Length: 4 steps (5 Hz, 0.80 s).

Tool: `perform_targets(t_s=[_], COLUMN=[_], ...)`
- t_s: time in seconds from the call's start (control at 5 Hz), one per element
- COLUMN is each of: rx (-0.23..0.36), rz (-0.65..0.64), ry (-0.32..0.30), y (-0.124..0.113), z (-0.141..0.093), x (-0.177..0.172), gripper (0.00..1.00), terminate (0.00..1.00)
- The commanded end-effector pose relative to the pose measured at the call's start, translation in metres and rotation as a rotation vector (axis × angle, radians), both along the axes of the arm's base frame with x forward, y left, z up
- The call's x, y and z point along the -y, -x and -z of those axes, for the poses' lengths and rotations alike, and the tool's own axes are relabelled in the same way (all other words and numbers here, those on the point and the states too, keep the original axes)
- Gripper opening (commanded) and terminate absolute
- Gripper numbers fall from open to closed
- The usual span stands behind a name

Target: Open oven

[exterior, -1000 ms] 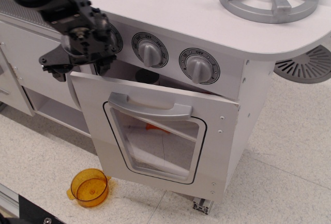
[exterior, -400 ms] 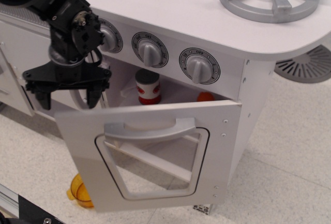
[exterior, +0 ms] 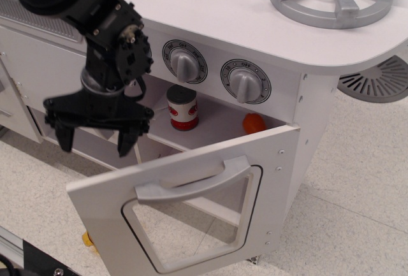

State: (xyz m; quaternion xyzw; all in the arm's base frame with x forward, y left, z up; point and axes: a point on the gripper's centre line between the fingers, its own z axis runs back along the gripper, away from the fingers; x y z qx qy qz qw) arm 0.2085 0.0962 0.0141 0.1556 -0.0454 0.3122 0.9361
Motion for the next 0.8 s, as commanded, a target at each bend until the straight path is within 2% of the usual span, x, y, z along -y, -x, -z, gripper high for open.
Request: perform_targets(t_s=[0.0, 0.2, 0.4, 0.6], rx=[0.09, 0.134, 0.147, 0.122], rz=[-0.103, -0.228, -0.302, -0.341], ry=[0.264, 0.379, 0.443, 0.5], y=[-0.013, -0.007, 0.004, 0.008], z=[0.027, 0.026, 0.017, -0.001], x=[0.044, 0.062, 0.079, 0.087], gripper=[1.0, 1.0, 1.0, 1.0], terminate=[0.0, 0.0, 0.0, 0.0])
